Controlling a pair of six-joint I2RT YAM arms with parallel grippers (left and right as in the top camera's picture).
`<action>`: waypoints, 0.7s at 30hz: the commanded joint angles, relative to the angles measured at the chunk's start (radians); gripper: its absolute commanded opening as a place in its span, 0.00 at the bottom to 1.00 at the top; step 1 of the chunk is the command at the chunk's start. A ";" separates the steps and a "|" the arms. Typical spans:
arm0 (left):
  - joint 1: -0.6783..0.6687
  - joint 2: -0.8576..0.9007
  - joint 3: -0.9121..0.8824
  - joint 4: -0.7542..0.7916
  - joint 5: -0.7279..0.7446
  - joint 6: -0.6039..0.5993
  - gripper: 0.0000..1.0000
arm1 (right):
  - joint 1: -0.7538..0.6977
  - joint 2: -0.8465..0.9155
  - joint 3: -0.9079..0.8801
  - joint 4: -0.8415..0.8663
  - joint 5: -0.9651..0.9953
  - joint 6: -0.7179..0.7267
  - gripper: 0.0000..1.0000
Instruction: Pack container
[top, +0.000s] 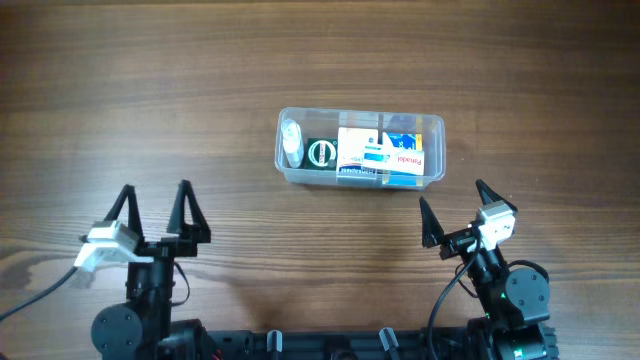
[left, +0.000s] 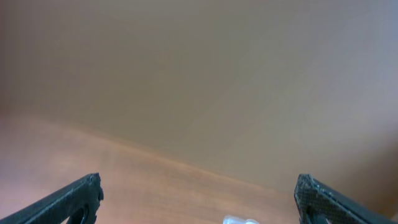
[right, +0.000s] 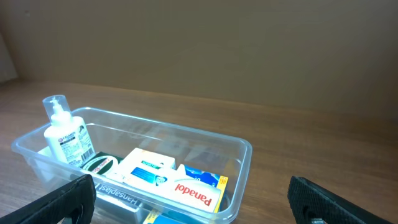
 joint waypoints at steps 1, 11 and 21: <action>0.008 -0.010 -0.079 0.052 0.097 0.154 1.00 | -0.004 -0.010 -0.003 0.005 -0.019 -0.017 1.00; 0.007 -0.010 -0.232 0.052 0.042 0.200 1.00 | -0.004 -0.010 -0.003 0.005 -0.019 -0.018 1.00; 0.006 -0.011 -0.257 -0.005 -0.040 0.201 1.00 | -0.004 -0.010 -0.003 0.005 -0.019 -0.017 1.00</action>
